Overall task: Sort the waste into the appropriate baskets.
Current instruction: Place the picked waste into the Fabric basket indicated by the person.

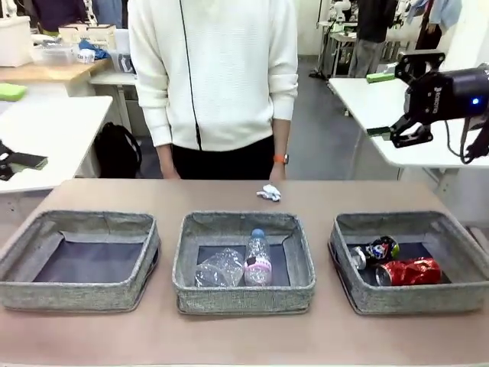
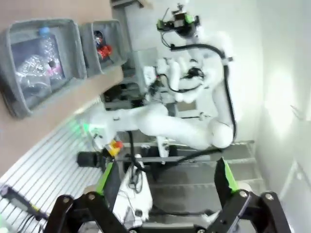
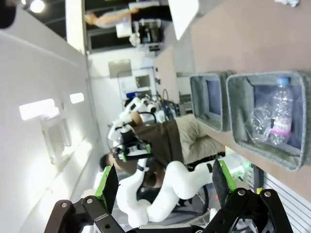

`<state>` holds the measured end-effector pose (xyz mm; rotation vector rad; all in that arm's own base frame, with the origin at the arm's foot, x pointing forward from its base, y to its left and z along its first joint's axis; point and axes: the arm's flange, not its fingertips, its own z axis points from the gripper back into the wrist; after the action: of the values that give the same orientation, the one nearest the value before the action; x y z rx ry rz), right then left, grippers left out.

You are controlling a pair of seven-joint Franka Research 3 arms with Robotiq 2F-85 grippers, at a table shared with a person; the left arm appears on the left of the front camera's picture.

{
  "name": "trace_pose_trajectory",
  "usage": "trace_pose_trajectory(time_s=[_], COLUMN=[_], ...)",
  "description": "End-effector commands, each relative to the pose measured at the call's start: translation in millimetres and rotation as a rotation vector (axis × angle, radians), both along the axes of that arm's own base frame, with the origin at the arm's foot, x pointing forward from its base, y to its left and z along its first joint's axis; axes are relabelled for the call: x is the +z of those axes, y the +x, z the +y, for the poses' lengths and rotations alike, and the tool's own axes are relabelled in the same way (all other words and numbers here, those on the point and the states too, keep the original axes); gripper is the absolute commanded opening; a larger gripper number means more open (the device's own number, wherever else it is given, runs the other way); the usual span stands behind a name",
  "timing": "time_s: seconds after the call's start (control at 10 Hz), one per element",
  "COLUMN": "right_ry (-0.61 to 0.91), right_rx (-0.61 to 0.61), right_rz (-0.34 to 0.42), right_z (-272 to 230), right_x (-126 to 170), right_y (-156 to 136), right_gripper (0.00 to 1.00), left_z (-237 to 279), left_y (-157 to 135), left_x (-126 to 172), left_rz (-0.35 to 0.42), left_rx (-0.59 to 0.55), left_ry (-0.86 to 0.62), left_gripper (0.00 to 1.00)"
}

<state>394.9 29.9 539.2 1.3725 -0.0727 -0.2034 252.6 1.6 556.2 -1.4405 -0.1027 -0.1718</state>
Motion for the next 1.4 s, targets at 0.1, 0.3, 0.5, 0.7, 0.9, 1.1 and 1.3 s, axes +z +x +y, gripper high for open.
trace_pose_trajectory(time_s=[0.1, 0.3, 0.5, 0.7, 0.9, 1.1, 1.3], right_ry=[0.088, 0.055, 0.055, 0.055, 0.055, 0.055, 0.055], right_rx=[-0.044, -0.054, -0.054, -0.054, -0.054, -0.054, -0.054], right_rz=[0.047, 0.018, 0.018, 0.018, 0.018, 0.018, 0.018], right_z=[-69.5, -49.3, -49.3, -49.3, -49.3, -49.3, -49.3], right_x=[14.4, 6.8, 6.8, 6.8, 6.8, 6.8, 6.8], right_y=[-9.9, -6.0, -6.0, -6.0, -6.0, -6.0, -6.0], right_gripper=[1.0, 1.0, 1.0, 1.0, 1.0, 1.0, 1.0], left_z=[-12.2, 20.2, 20.2, 20.2, 20.2, 20.2, 20.2], left_y=[-1.4, 1.7, 1.7, 1.7, 1.7, 1.7, 1.7], left_x=[-57.2, -11.3, -11.3, -11.3, -11.3, -11.3, -11.3], left_rz=[0.09, 0.037, 0.037, 0.037, 0.037, 0.037, 0.037], left_rx=[0.014, 0.003, 0.003, 0.003, 0.003, 0.003, 0.003], left_ry=[-0.032, -0.041, -0.041, -0.041, -0.041, -0.041, -0.041], left_gripper=[1.0, 1.0, 1.0, 1.0, 1.0, 1.0, 1.0])
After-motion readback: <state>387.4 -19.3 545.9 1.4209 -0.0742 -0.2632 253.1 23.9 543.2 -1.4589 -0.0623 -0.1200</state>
